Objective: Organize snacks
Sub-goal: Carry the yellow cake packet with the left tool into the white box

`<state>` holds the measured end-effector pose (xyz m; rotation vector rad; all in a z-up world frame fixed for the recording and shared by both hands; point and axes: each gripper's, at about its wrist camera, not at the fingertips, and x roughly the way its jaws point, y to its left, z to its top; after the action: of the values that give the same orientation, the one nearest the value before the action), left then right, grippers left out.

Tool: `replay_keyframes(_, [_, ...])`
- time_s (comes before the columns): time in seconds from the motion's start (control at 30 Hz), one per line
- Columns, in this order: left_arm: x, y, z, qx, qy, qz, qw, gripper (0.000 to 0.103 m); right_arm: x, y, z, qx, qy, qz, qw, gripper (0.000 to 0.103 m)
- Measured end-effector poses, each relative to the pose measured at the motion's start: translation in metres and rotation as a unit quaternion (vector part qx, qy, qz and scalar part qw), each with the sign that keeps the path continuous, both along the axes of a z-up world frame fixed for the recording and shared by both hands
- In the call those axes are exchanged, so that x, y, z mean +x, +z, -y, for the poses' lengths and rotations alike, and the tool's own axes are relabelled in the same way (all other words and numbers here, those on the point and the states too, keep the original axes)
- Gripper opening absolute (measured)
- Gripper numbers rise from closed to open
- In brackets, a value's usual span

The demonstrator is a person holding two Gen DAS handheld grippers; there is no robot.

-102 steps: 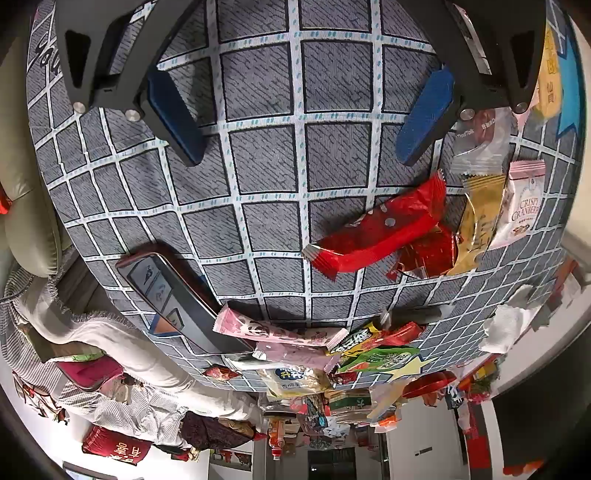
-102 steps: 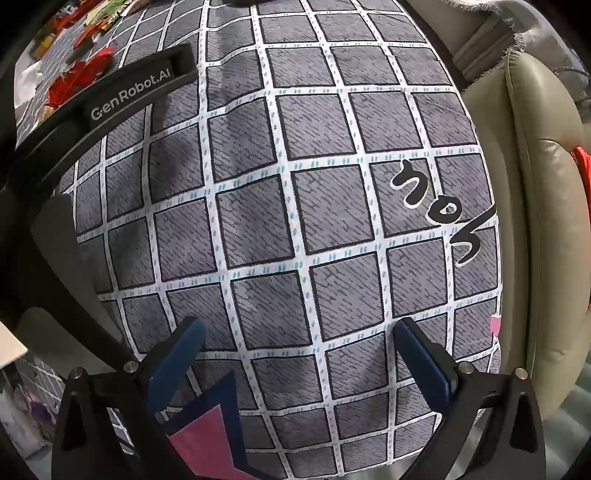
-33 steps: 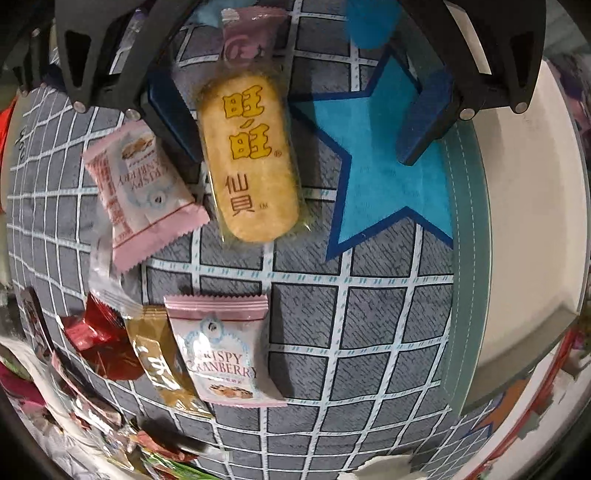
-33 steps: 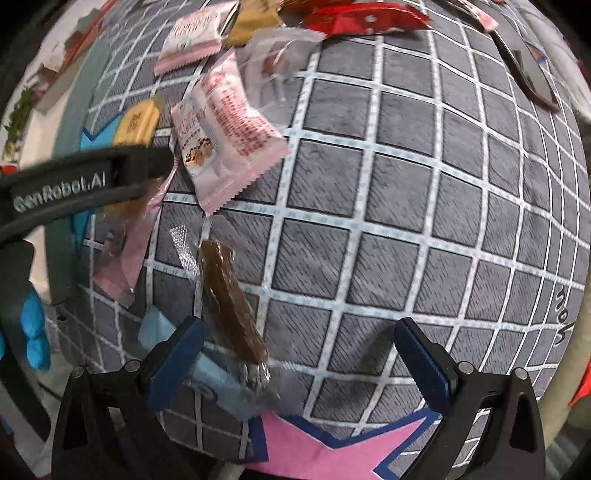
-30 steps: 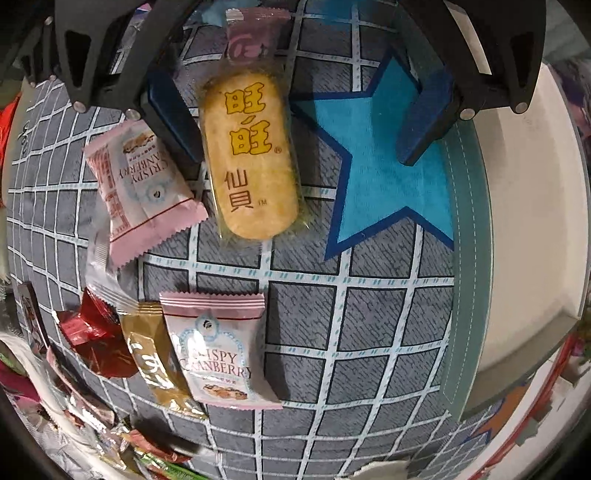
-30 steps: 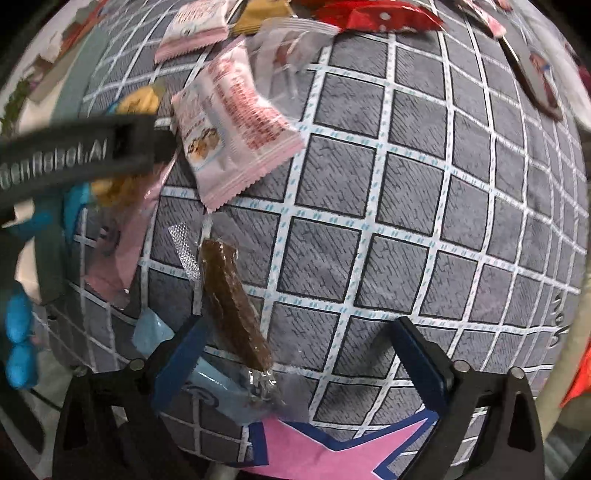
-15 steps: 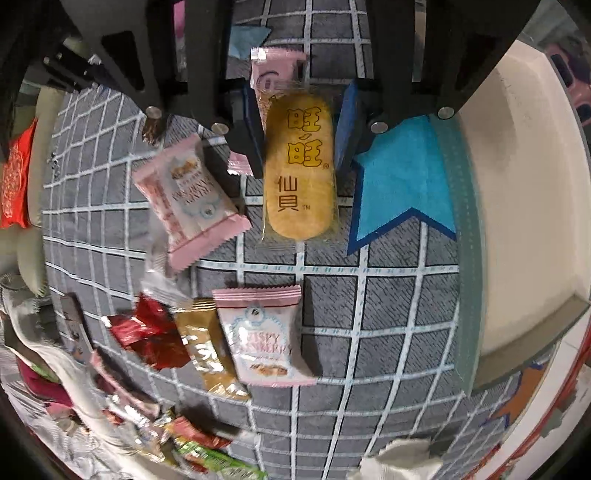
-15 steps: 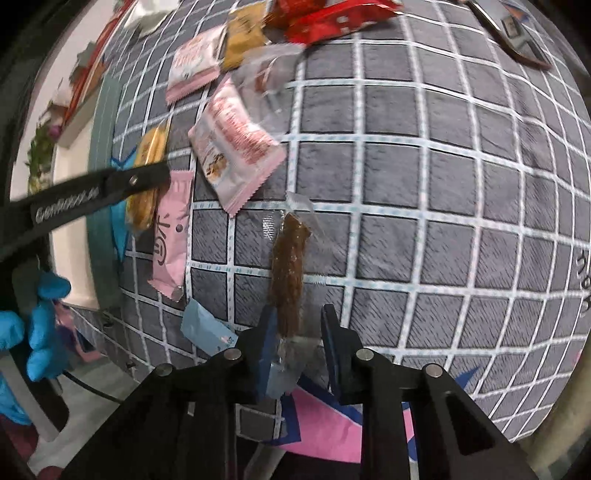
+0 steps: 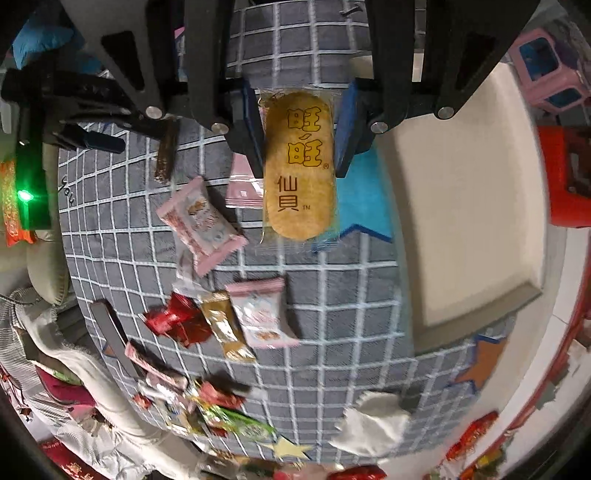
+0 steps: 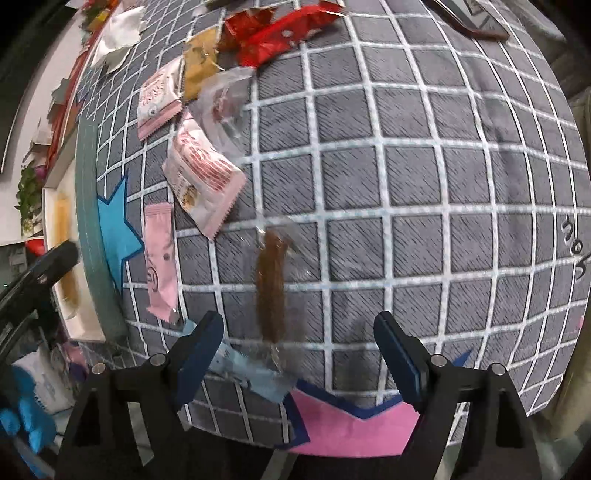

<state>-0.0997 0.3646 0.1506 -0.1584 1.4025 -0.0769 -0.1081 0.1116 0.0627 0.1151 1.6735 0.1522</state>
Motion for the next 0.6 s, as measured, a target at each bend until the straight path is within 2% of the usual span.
replay_keyframes(0.03, [0.001,0.007,-0.014,0.004,0.003,0.002,1.0000,0.039,-0.004,-0.002,-0.007,-0.005,0.006,-0.001,1.000,0.085])
replay_keyframes(0.07, [-0.010,0.001,-0.010,0.016,0.006,0.003,0.9999,0.039,-0.007,-0.008,-0.018,-0.013,0.012,-0.001,1.000,0.084])
replay_keyframes(0.1, [-0.018,-0.009,-0.008,0.027,0.009,0.004,0.9996,0.039,-0.007,-0.013,-0.024,-0.025,0.018,-0.002,1.000,0.075])
replay_keyframes(0.17, [-0.018,-0.010,-0.010,0.045,0.018,0.002,0.9988,0.039,-0.011,-0.027,-0.038,-0.062,0.033,-0.013,0.997,0.056])
replay_keyframes(0.2, [-0.018,-0.011,-0.015,0.050,0.022,0.000,0.9985,0.039,-0.012,-0.024,-0.044,-0.076,0.045,0.002,0.996,0.044])
replay_keyframes(0.27, [-0.020,-0.009,-0.027,0.057,0.033,-0.002,0.9978,0.039,-0.014,-0.024,-0.052,-0.083,0.066,0.002,0.994,0.042])
replay_keyframes(0.37, [-0.025,-0.015,-0.046,0.058,0.049,-0.003,0.9971,0.039,-0.021,-0.021,-0.057,-0.049,0.048,-0.004,0.998,0.040])
replay_keyframes(0.43, [-0.029,-0.016,-0.057,0.059,0.059,-0.005,0.9965,0.039,-0.011,-0.003,-0.039,-0.014,0.030,0.002,0.999,0.040])
replay_keyframes(0.5, [-0.035,-0.017,-0.069,0.054,0.073,-0.008,0.9958,0.039,-0.009,0.014,-0.044,0.006,0.027,0.010,1.000,0.039])
replay_keyframes(0.57, [-0.039,-0.020,-0.077,0.053,0.082,-0.011,0.9952,0.039,-0.003,0.031,-0.052,0.017,0.032,0.011,0.999,0.028])
replay_keyframes(0.6, [-0.041,-0.022,-0.081,0.052,0.085,-0.013,0.9950,0.039,0.002,0.040,-0.055,0.023,0.035,0.012,0.999,0.028])
